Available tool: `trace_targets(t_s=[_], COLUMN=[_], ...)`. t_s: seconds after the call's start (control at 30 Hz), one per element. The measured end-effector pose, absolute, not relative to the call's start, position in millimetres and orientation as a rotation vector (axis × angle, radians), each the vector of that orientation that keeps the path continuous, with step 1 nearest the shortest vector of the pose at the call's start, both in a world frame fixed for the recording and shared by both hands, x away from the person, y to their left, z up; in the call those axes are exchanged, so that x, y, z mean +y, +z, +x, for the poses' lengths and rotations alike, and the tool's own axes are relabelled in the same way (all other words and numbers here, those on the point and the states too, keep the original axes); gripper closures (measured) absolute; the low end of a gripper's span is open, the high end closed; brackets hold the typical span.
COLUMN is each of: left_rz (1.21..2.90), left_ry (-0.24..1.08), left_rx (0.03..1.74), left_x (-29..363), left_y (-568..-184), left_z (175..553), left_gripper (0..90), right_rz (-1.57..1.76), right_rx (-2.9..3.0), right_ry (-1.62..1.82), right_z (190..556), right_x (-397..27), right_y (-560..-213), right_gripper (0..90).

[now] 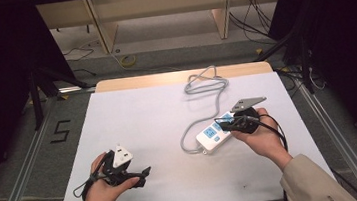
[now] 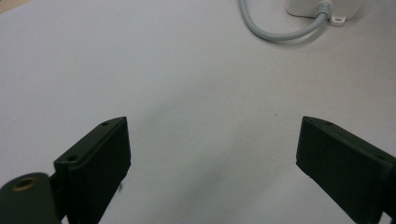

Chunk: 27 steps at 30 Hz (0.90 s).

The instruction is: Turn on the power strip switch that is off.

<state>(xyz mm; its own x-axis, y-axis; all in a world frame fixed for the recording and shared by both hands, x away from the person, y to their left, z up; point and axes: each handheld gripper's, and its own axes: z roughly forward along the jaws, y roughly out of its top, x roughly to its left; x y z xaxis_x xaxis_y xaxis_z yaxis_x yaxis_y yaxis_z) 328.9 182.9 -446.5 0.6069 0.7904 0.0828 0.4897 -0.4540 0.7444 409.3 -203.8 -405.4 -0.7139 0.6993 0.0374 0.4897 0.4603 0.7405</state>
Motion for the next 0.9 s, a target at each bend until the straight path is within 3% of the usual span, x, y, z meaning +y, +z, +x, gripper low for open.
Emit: trace_targets(t_s=[0.9], left_rz=[2.135], left_ry=[0.554], left_rx=[1.006], left_x=[182.0], left_y=[-446.7], left_z=[328.9], left_gripper=[9.7], right_rz=[1.054], right_rx=[2.486], right_ry=[1.049], right_z=[418.5], right_x=[-194.5], right_y=[-410.7], right_gripper=[90.0])
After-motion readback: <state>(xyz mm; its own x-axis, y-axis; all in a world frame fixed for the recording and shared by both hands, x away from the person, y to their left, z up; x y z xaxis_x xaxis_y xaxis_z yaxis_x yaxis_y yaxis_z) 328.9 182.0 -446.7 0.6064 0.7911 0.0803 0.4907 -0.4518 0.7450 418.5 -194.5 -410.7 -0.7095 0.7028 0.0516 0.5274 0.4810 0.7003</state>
